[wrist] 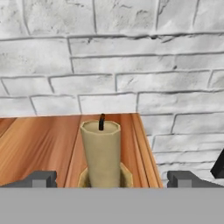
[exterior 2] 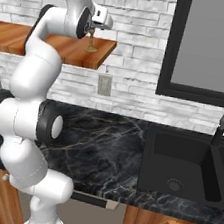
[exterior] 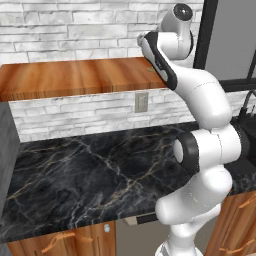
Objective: Get the candle and the liquor from the cabinet and move them to the dining counter.
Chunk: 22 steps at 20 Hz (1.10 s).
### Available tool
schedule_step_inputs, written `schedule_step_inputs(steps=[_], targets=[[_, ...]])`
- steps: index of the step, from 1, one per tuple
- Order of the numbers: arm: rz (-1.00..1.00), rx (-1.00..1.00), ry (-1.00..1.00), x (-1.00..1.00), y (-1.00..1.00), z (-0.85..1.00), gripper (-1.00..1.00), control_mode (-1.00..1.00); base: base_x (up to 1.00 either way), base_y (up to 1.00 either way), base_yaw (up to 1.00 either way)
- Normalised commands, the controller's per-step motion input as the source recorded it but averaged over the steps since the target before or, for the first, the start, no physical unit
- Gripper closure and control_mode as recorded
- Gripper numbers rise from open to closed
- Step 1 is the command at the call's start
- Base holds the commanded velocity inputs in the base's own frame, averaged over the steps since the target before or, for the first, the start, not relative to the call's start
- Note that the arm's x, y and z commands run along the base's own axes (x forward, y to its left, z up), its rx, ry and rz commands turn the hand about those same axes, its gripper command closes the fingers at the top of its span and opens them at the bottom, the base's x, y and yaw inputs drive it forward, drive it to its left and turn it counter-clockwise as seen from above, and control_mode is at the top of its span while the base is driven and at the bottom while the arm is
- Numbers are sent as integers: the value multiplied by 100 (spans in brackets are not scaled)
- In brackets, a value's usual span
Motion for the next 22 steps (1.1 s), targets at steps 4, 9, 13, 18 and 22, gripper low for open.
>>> schedule_step_inputs(steps=[4,9,13,18,22], targets=[[0,0,0,26,0,0,-100,-100,0,0,0],[0,0,0,20,0,0,-100,-100,0,0,0],[0,0,0,7,0,0,100,-100,0,0,0],[0,0,0,0,0,0,100,-100,0,0,0],[0,0,0,0,0,0,100,-100,0,0,0]])
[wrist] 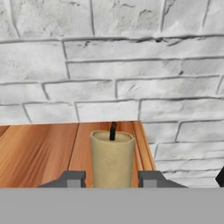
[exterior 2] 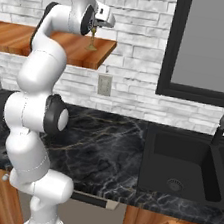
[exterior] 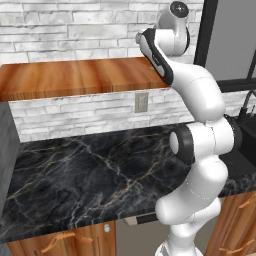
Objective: Get the candle and the liquor from the cabinet and move them to the dining counter.
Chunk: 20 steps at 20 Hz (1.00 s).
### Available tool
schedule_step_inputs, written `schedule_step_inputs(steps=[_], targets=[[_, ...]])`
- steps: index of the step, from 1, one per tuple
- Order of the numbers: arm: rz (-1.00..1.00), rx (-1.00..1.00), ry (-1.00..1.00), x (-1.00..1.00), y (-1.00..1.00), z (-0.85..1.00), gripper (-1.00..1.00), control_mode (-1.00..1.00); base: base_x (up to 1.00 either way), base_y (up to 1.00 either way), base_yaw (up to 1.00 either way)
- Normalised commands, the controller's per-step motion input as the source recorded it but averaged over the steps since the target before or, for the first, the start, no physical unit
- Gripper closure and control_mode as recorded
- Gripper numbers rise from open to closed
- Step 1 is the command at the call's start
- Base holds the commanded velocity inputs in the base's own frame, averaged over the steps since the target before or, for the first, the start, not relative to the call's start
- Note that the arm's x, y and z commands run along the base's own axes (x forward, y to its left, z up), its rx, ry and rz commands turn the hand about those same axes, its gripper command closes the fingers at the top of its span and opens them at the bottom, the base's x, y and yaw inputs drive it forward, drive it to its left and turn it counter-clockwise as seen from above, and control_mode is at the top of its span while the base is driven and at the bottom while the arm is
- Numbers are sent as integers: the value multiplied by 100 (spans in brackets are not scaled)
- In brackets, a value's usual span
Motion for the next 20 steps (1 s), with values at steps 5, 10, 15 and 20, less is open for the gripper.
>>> schedule_step_inputs(steps=[5,10,15,20], targets=[[0,0,0,-17,0,3,100,-100,0,0,0],[0,0,-3,-74,0,2,100,-100,0,0,0],[0,0,-6,-100,0,0,100,-100,0,0,0],[0,0,-3,-100,0,0,100,-100,0,0,0]])
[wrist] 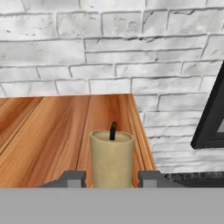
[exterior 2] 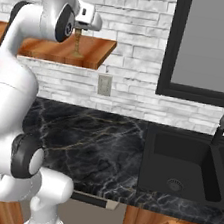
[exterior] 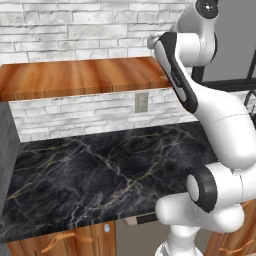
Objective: Get the candle and the liquor from the cabinet and move them to the dining counter.
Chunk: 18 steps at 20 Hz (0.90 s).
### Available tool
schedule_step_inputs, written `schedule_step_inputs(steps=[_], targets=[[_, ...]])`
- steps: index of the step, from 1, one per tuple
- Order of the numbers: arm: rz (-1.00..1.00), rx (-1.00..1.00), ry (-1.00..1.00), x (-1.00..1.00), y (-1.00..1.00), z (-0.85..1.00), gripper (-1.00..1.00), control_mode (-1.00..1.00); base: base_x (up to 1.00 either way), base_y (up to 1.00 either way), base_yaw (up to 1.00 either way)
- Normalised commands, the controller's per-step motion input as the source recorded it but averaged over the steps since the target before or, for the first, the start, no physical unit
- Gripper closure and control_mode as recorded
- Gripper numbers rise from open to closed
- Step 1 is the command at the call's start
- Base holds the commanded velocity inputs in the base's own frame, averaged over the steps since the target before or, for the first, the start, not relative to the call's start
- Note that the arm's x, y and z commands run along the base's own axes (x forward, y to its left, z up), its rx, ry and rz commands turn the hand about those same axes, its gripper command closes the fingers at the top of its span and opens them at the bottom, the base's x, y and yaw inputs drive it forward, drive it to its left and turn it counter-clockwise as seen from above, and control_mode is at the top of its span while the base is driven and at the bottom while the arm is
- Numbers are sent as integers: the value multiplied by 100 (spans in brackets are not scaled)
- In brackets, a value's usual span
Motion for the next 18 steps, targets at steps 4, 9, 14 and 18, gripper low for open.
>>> schedule_step_inputs(steps=[4,9,14,18], targets=[[0,0,-1,-100,0,0,100,-100,0,0,0],[0,0,0,-100,0,-6,100,-100,0,0,0],[0,0,0,-97,0,-4,100,-100,0,0,0],[0,0,0,-87,0,0,100,-100,0,0,0]])
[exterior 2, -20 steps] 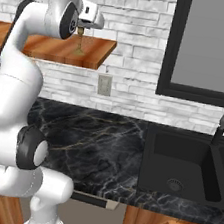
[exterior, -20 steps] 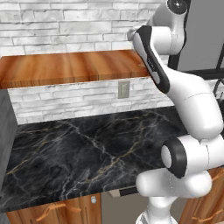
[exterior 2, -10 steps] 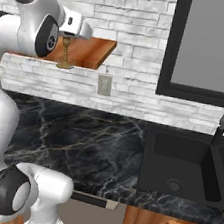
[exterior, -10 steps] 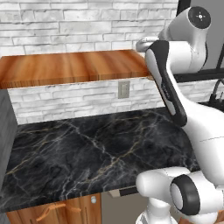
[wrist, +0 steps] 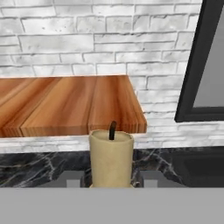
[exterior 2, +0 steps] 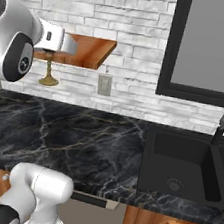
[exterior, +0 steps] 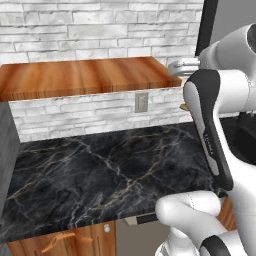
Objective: Get the candle and the liquor from the cabinet and move them to the dining counter.
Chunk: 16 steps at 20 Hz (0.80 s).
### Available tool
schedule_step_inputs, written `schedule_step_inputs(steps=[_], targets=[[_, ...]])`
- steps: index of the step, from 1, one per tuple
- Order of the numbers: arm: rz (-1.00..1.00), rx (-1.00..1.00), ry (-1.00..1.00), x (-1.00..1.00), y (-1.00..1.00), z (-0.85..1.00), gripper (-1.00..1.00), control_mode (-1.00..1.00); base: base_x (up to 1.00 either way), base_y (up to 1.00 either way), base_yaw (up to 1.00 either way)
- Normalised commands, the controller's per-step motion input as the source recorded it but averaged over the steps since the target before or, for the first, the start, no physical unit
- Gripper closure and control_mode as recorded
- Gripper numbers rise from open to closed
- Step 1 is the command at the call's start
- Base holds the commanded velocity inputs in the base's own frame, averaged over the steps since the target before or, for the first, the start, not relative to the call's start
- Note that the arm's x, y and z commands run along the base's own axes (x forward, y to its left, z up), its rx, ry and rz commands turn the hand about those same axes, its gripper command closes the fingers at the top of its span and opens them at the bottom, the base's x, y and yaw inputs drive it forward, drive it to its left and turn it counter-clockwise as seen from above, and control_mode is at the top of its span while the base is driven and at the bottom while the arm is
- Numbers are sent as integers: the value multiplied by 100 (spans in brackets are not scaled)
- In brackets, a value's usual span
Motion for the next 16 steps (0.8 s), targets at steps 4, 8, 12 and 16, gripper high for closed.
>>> schedule_step_inputs(steps=[4,8,12,16], targets=[[0,0,0,-62,0,0,100,-100,0,0,0],[0,0,0,-32,0,0,100,100,-8,0,0],[0,0,0,0,0,0,100,100,-55,-5,-2],[0,0,0,0,0,0,100,100,-94,-53,-34]])
